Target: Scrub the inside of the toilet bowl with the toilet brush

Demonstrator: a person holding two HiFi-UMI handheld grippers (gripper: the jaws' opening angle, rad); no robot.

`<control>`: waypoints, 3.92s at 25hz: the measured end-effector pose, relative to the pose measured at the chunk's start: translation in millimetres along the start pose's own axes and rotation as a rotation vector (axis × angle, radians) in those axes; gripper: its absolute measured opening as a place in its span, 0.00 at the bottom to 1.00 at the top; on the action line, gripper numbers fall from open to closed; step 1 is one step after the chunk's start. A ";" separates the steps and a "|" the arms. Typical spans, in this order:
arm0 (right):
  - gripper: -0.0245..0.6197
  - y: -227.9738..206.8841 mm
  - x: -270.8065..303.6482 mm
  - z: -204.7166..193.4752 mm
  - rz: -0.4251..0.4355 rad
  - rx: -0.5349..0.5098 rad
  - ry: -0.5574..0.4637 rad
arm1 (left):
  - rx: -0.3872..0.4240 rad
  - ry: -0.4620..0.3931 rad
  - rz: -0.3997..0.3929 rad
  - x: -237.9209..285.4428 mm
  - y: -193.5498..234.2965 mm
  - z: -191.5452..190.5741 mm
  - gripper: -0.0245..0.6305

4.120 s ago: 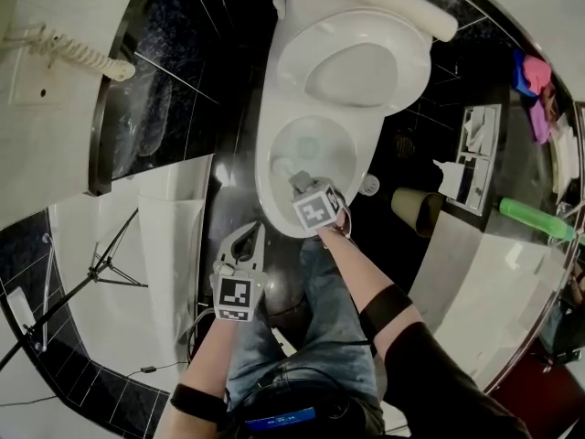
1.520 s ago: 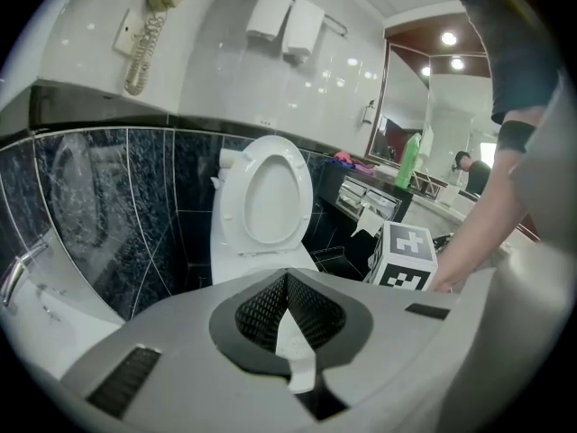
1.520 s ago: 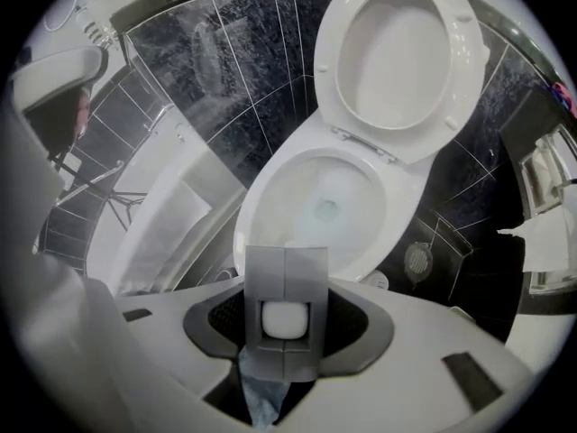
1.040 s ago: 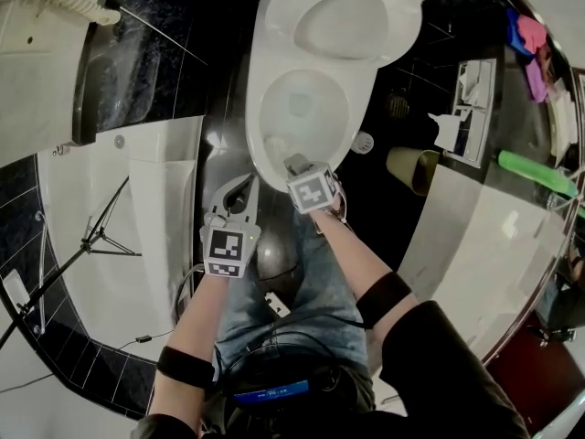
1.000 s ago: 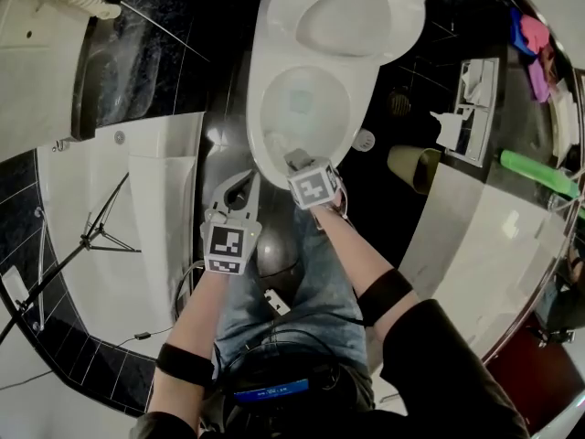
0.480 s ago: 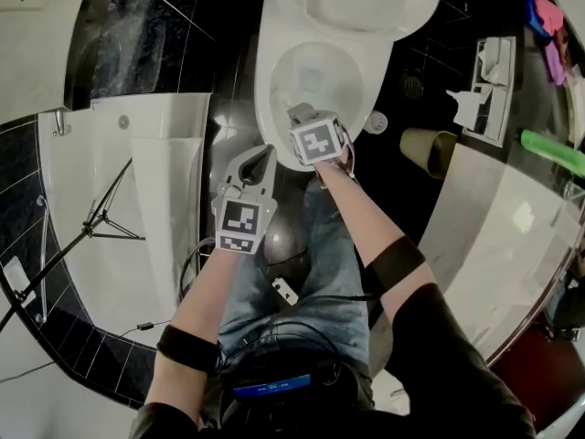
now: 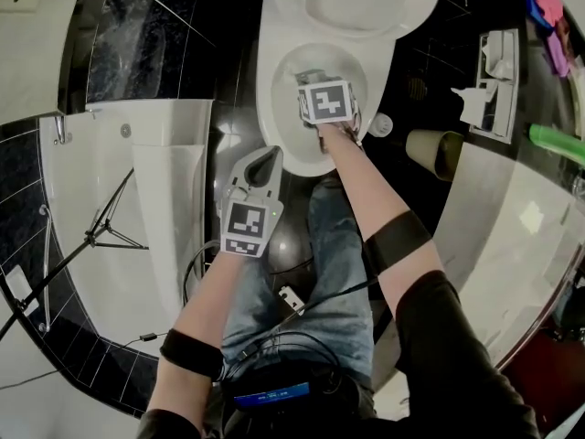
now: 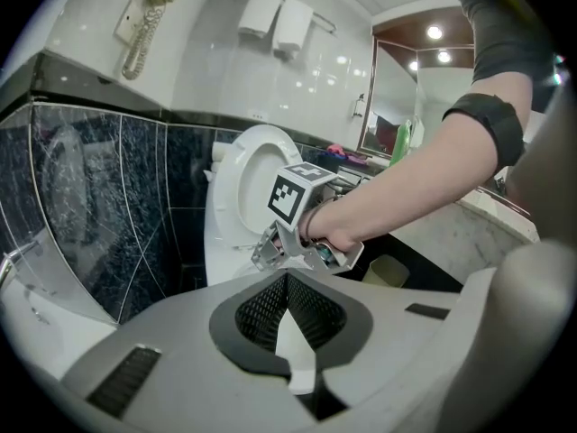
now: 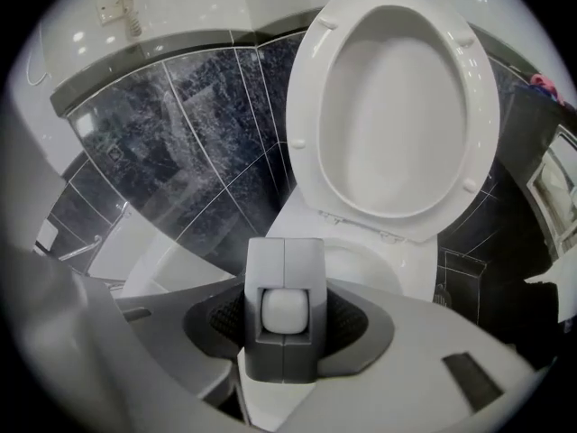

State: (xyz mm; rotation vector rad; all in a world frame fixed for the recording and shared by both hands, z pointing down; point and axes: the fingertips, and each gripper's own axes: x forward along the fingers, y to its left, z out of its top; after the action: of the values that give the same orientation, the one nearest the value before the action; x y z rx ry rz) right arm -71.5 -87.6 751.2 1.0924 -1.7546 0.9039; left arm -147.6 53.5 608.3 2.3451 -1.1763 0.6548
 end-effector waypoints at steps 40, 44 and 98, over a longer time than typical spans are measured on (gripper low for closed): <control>0.34 -20.0 -104.5 -168.9 -0.075 0.136 0.205 | -0.011 0.026 -0.003 -57.2 0.3 16.7 0.03; 0.34 15.5 -103.3 -173.7 -0.053 0.098 0.221 | -0.014 0.025 0.011 -70.7 11.4 15.3 0.03; 0.34 66.7 -352.6 -111.5 0.028 -0.134 0.091 | 0.154 -0.120 -0.028 -202.4 -42.6 163.1 0.03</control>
State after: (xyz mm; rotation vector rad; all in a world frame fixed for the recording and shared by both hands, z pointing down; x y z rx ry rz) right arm -13.4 142.1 459.5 0.9291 -1.7329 0.8271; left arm -184.2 108.8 353.4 2.5563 -1.1792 0.6225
